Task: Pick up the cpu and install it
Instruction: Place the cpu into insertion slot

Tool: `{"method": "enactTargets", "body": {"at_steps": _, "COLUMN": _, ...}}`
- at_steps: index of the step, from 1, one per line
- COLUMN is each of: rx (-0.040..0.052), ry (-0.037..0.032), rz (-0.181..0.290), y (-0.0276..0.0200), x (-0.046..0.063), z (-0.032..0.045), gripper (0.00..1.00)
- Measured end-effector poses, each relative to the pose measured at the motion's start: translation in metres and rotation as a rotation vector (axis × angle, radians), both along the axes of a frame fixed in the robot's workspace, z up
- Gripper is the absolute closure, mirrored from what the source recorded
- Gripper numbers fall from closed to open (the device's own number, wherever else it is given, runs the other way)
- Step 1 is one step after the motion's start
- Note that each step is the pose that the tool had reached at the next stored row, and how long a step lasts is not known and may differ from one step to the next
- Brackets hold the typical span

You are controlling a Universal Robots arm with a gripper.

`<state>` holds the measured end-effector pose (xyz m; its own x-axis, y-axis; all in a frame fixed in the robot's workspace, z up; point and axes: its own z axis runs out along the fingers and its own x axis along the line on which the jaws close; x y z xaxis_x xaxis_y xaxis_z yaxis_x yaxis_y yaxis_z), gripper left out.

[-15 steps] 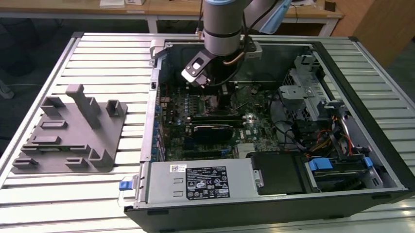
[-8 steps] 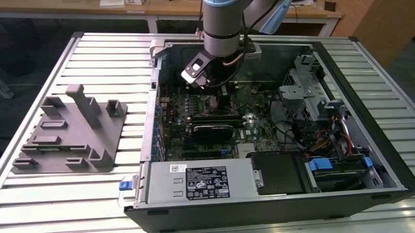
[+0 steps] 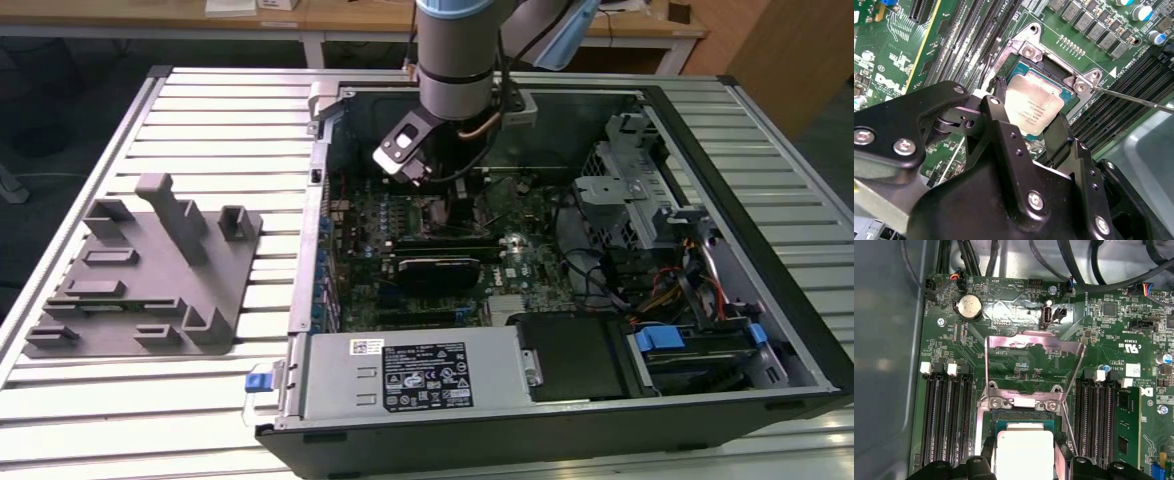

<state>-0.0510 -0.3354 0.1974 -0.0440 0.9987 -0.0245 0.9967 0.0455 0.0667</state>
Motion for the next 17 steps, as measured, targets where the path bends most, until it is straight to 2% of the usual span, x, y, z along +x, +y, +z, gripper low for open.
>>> {"method": "enactTargets", "body": {"at_steps": 17, "rx": 0.0030, "ry": 0.0000, "rz": -0.028, "y": 0.0001, "x": 0.0002, "z": -0.0029, "gripper": 0.46}}
